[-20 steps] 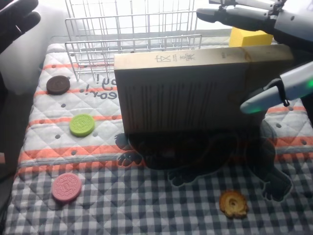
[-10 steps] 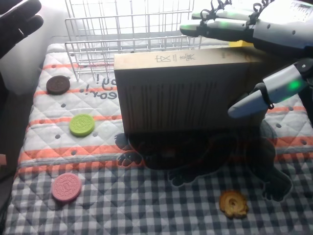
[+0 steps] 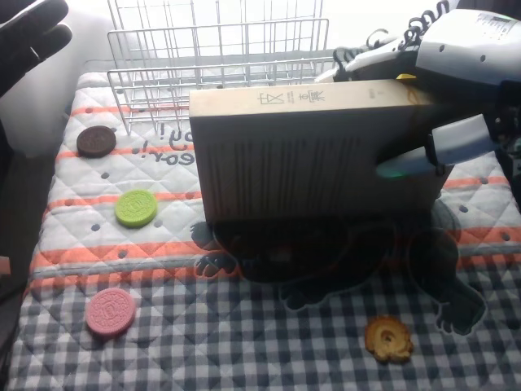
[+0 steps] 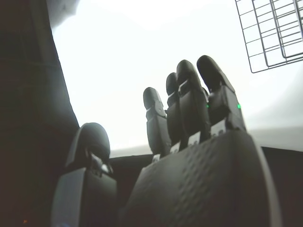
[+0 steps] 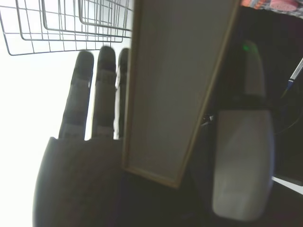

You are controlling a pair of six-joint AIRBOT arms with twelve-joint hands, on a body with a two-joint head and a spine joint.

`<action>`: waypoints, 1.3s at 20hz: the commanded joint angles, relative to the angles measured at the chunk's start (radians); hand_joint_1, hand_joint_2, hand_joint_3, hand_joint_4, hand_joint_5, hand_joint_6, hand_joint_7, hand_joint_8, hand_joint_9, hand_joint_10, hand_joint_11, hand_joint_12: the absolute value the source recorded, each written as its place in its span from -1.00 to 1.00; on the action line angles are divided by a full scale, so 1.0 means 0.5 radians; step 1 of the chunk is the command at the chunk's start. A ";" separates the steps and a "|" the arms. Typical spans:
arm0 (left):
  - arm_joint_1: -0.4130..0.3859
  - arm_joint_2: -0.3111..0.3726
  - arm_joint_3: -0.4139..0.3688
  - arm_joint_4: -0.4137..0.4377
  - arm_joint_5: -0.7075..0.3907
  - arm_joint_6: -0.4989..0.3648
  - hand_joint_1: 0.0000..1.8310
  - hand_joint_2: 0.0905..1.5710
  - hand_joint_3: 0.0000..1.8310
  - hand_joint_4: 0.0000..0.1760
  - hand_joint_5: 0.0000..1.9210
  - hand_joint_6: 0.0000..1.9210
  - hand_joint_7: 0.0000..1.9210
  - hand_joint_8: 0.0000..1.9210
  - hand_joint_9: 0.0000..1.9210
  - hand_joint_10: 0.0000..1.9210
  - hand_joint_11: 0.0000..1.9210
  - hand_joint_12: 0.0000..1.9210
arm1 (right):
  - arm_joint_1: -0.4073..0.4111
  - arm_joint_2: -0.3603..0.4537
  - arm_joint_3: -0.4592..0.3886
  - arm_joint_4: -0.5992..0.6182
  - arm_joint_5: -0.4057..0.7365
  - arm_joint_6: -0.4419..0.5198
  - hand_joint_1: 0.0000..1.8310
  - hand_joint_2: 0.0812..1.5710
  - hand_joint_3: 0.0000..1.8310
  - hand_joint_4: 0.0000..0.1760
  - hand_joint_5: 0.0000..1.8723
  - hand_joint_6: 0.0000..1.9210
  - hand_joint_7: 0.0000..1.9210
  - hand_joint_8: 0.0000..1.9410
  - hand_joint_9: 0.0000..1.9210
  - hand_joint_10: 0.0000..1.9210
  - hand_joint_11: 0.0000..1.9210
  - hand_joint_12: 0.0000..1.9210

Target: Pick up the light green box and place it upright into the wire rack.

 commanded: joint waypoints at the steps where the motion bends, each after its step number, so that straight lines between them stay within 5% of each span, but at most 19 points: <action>1: -0.022 -0.001 0.003 -0.025 -0.256 -0.014 -0.47 0.39 -1.00 0.38 -0.49 -1.00 -0.62 -1.00 -0.60 -1.00 -1.00 -0.31 | 0.006 0.007 0.008 0.090 0.175 0.001 0.41 0.36 -0.99 -1.00 -0.18 -0.98 -0.01 -0.17 0.07 -0.91 -0.39 0.33; 2: -0.022 -0.001 0.004 -0.025 -0.255 -0.014 -0.46 0.40 -1.00 0.38 -0.49 -1.00 -0.62 -1.00 -0.61 -1.00 -1.00 -0.32 | 0.007 0.008 0.008 0.090 0.176 0.001 0.48 0.40 -1.00 -1.00 -0.20 -0.09 0.02 -0.07 0.03 0.08 -0.31 0.44; 3: -0.022 -0.002 0.004 -0.025 -0.254 -0.014 -0.45 0.39 -1.00 0.38 -0.48 -1.00 -0.61 -1.00 -0.60 -1.00 -1.00 -0.27 | 0.007 0.008 0.007 0.089 0.176 0.001 0.36 0.43 -1.00 -1.00 -0.12 0.13 0.02 0.05 0.07 0.03 -0.06 0.40; 5: -0.022 -0.004 0.005 -0.025 -0.253 -0.014 -0.47 0.40 -1.00 0.44 -0.48 -1.00 -0.60 -1.00 -0.58 -0.99 -1.00 -0.21 | 0.007 0.008 0.006 0.089 0.195 0.001 0.35 0.38 -1.00 -1.00 -0.02 0.09 0.12 -0.10 0.27 -0.20 0.16 0.23; 8: -0.022 -0.004 0.007 -0.025 -0.252 -0.014 -0.50 0.41 -1.00 0.41 -0.48 -1.00 -0.59 -1.00 -0.57 -1.00 -1.00 -0.22 | 0.031 0.010 -0.004 0.090 0.236 0.001 0.34 0.40 -1.00 -1.00 -0.04 0.10 0.09 -0.02 0.28 -0.38 0.14 0.11; 11: -0.022 -0.006 0.010 -0.026 -0.251 -0.014 -0.53 0.41 -1.00 0.31 -0.47 -1.00 -0.59 -1.00 -0.56 -0.99 -1.00 -0.20 | 0.112 0.026 -0.006 0.091 0.275 0.001 0.38 0.35 -1.00 -1.00 -0.01 -0.01 0.24 -0.22 0.45 -0.67 0.26 -0.01; 14: -0.022 -0.006 0.010 -0.026 -0.249 -0.014 -0.55 0.43 -1.00 0.29 -0.49 -1.00 -0.62 -1.00 -0.59 -1.00 -1.00 -0.27 | 0.215 0.026 0.024 0.090 0.276 0.001 0.39 0.33 -1.00 -1.00 0.04 -0.10 0.24 -0.21 0.49 -0.88 0.18 -0.04; 15: -0.022 -0.005 0.009 -0.026 -0.249 -0.014 -0.52 0.43 -1.00 0.23 -0.48 -1.00 -0.62 -1.00 -0.60 -1.00 -1.00 -0.28 | 0.240 0.026 0.042 0.090 0.272 0.001 0.39 0.34 -1.00 -1.00 0.01 -0.07 0.25 -0.23 0.53 -0.94 0.31 -0.23; 19: -0.011 -0.001 0.003 -0.042 -0.278 -0.014 -0.48 0.41 -1.00 0.27 -0.47 -1.00 -0.63 -1.00 -0.62 -1.00 -1.00 -0.30 | 0.304 0.039 0.032 0.095 0.271 0.001 0.40 0.32 -1.00 -1.00 0.04 -0.09 0.31 -0.34 0.58 -0.98 0.37 -0.34; 20: 0.008 0.005 -0.003 -0.044 -0.284 -0.014 -0.50 0.43 -1.00 0.05 -0.45 -0.99 -0.62 -1.00 -0.61 -1.00 -1.00 -0.31 | 0.336 0.049 0.024 0.095 0.279 0.001 0.40 0.31 -1.00 -1.00 0.03 -0.07 0.34 -0.41 0.58 -0.99 0.37 -0.38; 24: 0.024 0.006 -0.007 -0.044 -0.287 -0.014 -0.47 0.41 -1.00 0.11 -0.44 -1.00 -0.59 -1.00 -0.60 -1.00 -1.00 -0.22 | 0.405 0.071 0.016 0.094 0.315 0.001 0.39 0.33 -1.00 -1.00 0.01 -0.04 0.29 -0.33 0.57 -1.00 0.34 -0.32; 26: 0.024 0.006 -0.009 -0.046 -0.287 -0.014 -0.46 0.41 -1.00 -0.12 -0.44 -1.00 -0.59 -1.00 -0.59 -0.99 -1.00 -0.21 | 0.456 0.074 0.020 0.093 0.317 0.000 0.39 0.33 -1.00 -1.00 -0.01 -0.01 0.30 -0.33 0.57 -0.99 0.31 -0.23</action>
